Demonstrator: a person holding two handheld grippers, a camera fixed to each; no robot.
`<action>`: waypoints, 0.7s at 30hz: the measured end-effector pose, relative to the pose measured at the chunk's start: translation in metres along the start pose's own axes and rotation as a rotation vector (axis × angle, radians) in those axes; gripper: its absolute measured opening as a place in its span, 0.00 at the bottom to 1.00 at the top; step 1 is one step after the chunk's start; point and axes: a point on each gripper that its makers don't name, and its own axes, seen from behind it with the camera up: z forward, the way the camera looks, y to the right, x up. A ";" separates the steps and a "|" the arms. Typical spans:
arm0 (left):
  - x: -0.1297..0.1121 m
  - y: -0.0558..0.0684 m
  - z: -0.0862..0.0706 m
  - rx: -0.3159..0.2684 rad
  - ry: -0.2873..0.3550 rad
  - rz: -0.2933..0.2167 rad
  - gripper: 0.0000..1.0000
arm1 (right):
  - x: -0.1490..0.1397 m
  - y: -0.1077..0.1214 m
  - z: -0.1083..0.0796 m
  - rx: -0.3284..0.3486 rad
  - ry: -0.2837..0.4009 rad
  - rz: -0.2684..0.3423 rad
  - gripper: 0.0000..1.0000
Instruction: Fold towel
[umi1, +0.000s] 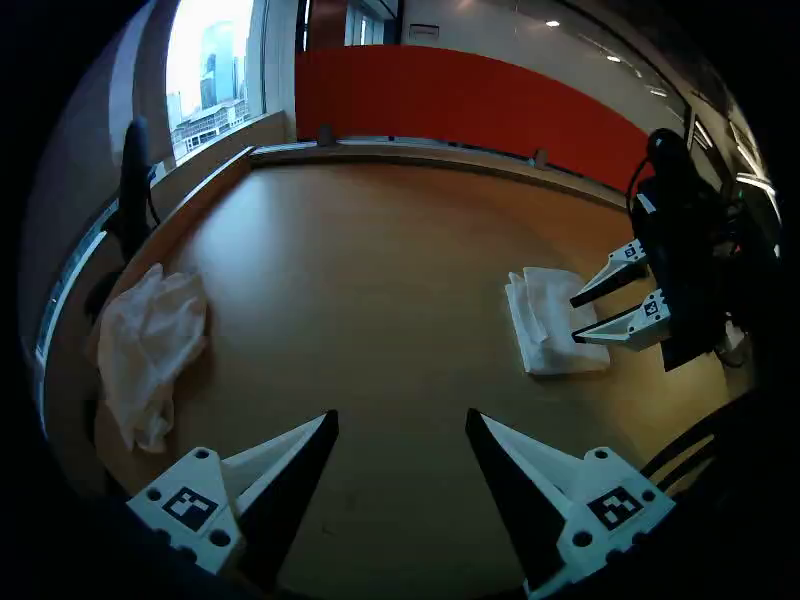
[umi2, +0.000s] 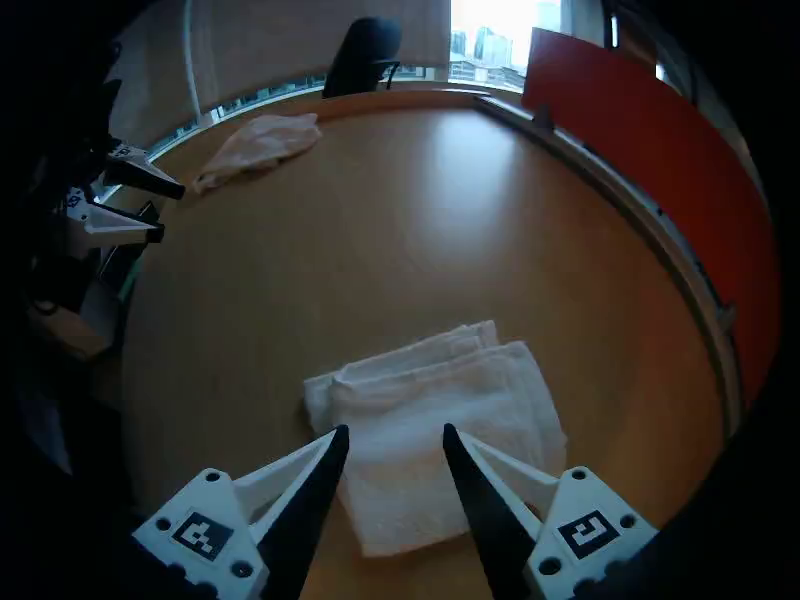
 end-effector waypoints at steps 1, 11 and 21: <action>0.000 0.000 0.000 0.000 0.000 0.002 0.95 | -0.002 0.000 0.000 -0.003 -0.002 0.004 0.72; 0.003 0.000 0.002 0.000 0.000 0.009 0.95 | -0.024 -0.006 -0.006 -0.024 -0.013 0.059 0.72; 0.006 0.002 0.002 -0.002 0.003 0.019 0.95 | -0.053 -0.014 -0.021 -0.057 -0.024 0.138 0.72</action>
